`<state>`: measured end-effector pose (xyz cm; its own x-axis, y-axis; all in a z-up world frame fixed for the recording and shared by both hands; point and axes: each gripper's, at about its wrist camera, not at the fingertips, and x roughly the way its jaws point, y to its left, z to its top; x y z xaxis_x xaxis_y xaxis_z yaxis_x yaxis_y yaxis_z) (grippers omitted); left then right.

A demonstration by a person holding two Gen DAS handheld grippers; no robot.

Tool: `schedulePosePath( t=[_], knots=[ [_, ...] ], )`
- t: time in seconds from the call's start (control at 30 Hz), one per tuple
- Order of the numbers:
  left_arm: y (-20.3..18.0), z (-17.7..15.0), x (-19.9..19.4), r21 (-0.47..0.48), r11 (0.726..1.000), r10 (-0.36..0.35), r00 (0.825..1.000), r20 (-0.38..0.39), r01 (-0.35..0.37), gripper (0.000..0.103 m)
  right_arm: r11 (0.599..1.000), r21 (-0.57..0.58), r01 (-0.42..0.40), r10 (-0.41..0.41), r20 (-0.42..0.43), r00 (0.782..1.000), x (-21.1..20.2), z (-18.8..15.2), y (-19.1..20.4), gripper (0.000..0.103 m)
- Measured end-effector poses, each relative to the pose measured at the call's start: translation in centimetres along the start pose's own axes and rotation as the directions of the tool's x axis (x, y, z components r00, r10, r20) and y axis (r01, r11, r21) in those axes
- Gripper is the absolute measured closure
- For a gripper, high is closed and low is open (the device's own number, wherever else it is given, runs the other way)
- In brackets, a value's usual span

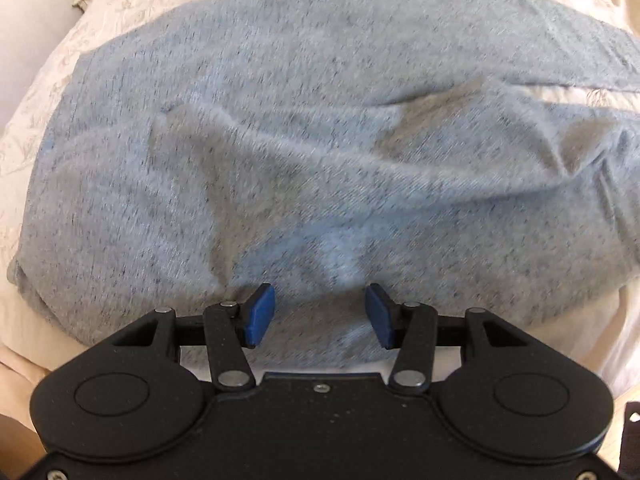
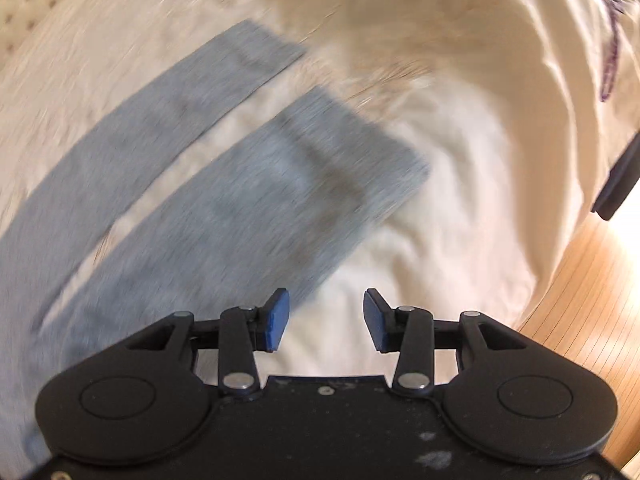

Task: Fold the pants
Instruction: 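Bring the open right gripper to the cuff of the pant leg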

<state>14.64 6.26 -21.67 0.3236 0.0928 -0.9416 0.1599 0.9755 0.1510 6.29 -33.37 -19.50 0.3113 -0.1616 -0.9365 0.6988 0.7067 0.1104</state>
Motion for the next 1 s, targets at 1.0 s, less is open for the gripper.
schedulePosePath(
  t=[1.0],
  knots=[
    [-9.6, 1.5, -1.5, 0.198, 0.98, -0.038, 0.995, 0.091, 0.02, 0.045, 0.998, 0.01, 0.068, -0.066, -0.1, 0.993, 2.1, 6.0, -3.9, 0.096]
  ],
)
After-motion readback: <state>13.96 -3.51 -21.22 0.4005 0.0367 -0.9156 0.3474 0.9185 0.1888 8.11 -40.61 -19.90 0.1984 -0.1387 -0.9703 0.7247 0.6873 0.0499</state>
